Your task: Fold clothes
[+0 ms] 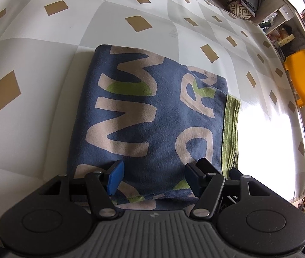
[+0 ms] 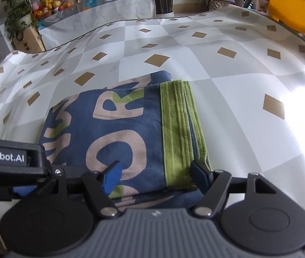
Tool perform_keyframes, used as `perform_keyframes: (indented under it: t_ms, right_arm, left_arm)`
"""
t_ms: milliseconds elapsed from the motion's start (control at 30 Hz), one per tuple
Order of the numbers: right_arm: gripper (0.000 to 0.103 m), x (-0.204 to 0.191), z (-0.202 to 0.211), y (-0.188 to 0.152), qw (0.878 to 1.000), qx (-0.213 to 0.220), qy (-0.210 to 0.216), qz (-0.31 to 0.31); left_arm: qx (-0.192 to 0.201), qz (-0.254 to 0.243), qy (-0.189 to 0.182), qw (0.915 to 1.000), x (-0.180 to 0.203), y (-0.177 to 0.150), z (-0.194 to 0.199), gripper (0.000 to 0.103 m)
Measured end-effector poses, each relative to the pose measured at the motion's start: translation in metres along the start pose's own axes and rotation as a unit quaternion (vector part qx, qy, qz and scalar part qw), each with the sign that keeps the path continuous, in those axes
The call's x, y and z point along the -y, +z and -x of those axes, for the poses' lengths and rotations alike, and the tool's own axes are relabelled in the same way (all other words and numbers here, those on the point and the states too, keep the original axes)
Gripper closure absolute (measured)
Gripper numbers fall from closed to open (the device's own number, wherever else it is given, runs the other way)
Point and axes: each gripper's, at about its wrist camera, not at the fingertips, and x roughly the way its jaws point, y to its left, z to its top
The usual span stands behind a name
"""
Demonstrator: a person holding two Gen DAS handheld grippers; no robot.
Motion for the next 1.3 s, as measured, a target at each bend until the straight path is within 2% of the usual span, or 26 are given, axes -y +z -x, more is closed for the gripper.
perform_keyframes:
  t_ms: [233, 333, 733, 967, 1100, 1200, 1300]
  right_arm:
    - [0.031, -0.004, -0.001, -0.001, 1.000, -0.006, -0.002, 0.012]
    - [0.028, -0.010, -0.002, -0.002, 0.999, -0.010, -0.002, 0.040]
    - [0.028, -0.016, -0.006, -0.004, 0.998, -0.016, 0.016, 0.059]
    - [0.027, -0.024, -0.008, -0.008, 0.996, -0.020, 0.031, 0.077]
    - [0.025, -0.034, -0.007, -0.013, 0.993, -0.028, 0.052, 0.100]
    - [0.025, -0.038, -0.006, -0.016, 0.992, -0.028, 0.050, 0.113]
    - [0.024, -0.040, -0.005, -0.017, 0.991, -0.029, 0.049, 0.118]
  left_arm:
    - [0.000, 0.012, -0.010, 0.9999, -0.006, 0.001, 0.001, 0.041]
    - [0.000, 0.003, -0.002, 1.0000, -0.005, 0.001, 0.001, 0.041]
    - [0.007, 0.002, 0.008, 0.9999, -0.005, -0.002, 0.003, 0.041]
    - [0.012, -0.005, 0.018, 0.9997, -0.005, -0.006, 0.005, 0.041]
    - [0.013, -0.028, 0.036, 0.9989, 0.002, -0.009, 0.002, 0.041]
    - [0.014, -0.038, 0.046, 0.9981, 0.005, -0.010, 0.001, 0.041]
    - [0.009, -0.027, 0.049, 0.9984, 0.001, -0.010, -0.001, 0.038]
